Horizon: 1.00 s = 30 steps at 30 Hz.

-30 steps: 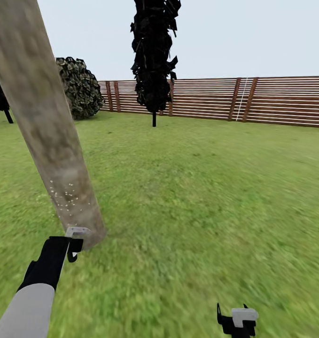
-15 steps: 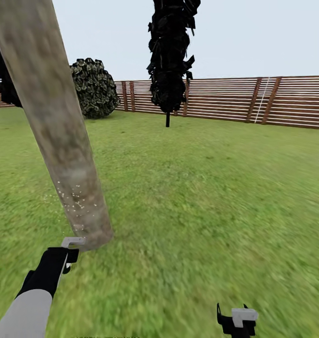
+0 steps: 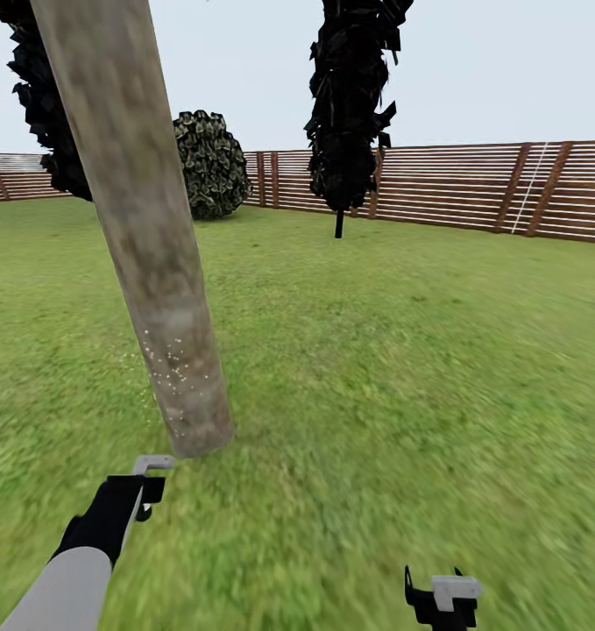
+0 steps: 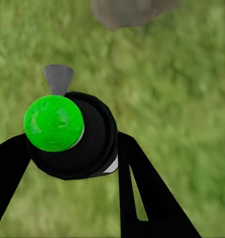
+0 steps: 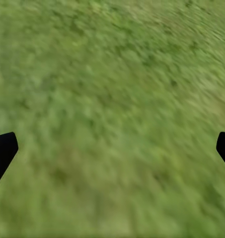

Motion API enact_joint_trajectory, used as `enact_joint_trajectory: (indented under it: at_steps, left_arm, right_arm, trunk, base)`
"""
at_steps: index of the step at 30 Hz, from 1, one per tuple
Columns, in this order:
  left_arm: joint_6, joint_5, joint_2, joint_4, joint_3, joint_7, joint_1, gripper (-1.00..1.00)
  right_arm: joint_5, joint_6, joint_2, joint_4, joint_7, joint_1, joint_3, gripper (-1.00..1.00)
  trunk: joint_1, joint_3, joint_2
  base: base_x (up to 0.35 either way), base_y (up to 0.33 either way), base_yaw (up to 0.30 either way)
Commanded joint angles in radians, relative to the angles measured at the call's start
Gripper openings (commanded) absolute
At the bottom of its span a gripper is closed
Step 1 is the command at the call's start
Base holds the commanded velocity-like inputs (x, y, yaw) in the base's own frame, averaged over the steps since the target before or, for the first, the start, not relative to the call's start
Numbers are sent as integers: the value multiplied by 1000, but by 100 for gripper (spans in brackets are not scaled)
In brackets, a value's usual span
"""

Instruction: In the garden, pick up the pesticide atomizer on the floor and spray pesticide onto both trees until each tree trunk is fully covered.

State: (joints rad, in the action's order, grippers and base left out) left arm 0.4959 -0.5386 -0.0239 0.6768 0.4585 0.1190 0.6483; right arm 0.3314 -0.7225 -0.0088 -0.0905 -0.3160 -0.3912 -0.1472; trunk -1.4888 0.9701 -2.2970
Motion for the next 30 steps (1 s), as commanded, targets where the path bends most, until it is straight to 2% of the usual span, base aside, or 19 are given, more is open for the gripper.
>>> enact_joint_trajectory:
  at_steps: [1, 4, 7, 26, 30]
  left_arm:
    - [-21, -1, -4, -5, 8, -1, -4, -100]
    - [-37, 1, -8, -8, 80, 0, -24, -100]
    - [-43, 0, -4, -8, 122, 3, -28, -100]
    - [-45, 0, 2, -28, 127, 4, -30, -100]
    - [-111, 0, 2, -32, 131, 3, -30, -100]
  right_arm:
    - [1, 0, 0, 1, 0, 0, 0, 100]
    - [1, 0, 0, 0, 0, 0, 0, 100]
    - [1, 0, 0, 0, 0, 0, 0, 100]
    - [2, -2, 1, 0, 0, 0, 2, 100]
    - [2, -2, 1, 0, 0, 0, 2, 100]
  trunk:
    - [0, 0, 0]
    - [0, 0, 0]
    - [0, 0, 0]
    - [0, 0, 0]
    - [0, 0, 0]
  base:
    - [0, 0, 5]
    - [47, -9, 1]
    - [192, -104, 0]
    - [243, -165, 1]
    - [239, -182, 215]
